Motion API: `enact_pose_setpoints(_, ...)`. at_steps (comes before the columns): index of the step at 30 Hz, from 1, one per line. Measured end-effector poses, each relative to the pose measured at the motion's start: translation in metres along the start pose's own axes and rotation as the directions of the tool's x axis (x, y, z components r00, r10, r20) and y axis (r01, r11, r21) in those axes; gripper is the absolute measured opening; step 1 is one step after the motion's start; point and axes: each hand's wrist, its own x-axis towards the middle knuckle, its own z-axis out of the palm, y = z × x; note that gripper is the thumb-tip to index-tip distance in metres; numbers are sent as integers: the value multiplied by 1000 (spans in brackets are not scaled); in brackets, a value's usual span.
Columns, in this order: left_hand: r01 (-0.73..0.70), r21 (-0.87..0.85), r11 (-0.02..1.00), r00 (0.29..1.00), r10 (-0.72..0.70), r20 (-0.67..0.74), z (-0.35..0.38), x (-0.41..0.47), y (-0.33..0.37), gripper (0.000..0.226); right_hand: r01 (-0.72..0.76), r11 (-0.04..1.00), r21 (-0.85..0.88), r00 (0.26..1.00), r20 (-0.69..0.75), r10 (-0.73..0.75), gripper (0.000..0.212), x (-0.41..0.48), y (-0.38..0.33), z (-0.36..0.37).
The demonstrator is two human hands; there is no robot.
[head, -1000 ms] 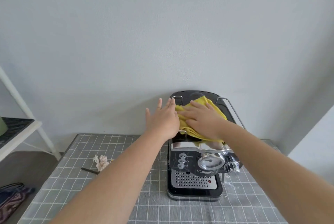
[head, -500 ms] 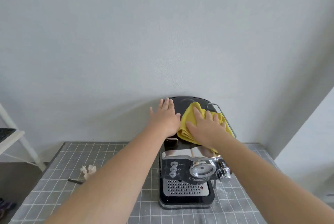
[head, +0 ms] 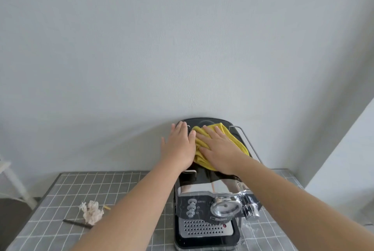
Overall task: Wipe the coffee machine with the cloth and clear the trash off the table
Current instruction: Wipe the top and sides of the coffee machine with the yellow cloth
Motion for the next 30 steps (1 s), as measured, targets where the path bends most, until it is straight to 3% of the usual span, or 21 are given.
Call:
enact_pose_setpoints(3,-4,7,1000,1000,4,-8,1,-2,-1,55,-293,956,-4,955,-57,292,64,47,-7,0)
enact_pose_setpoints(8,-8,23,1000,1000,8,-16,1,-5,-3,54,-217,976,-32,976,14,217,56,84,-5,-14)
enact_pose_setpoints(13,7,4,1000,1000,-7,-28,1,-5,-3,53,-415,908,-58,910,-17,415,57,85,-3,-13)
enact_pose_setpoints(15,27,-45,999,996,-31,-81,1,-6,-3,51,-357,933,-57,934,-48,354,53,82,-3,-11)
enact_pose_setpoints(18,78,-73,994,968,-93,-233,1,-10,-4,48,18,999,-46,999,-40,-20,48,80,1,-15)
enact_pose_setpoints(20,83,-44,996,953,-92,-288,1,-13,-3,46,120,993,-22,993,12,-120,49,82,2,-22)
enact_pose_setpoints(23,90,-55,994,958,-102,-269,2,-15,-2,45,40,998,-44,996,76,-36,52,85,8,-23)
enact_pose_setpoints(27,85,-32,996,971,-90,-220,1,-14,-2,44,-273,961,-42,960,-75,269,58,76,8,-13)
enact_pose_setpoints(30,77,-59,995,985,-85,-152,-2,-14,-3,45,-184,980,-74,982,-50,181,59,36,-8,-8)
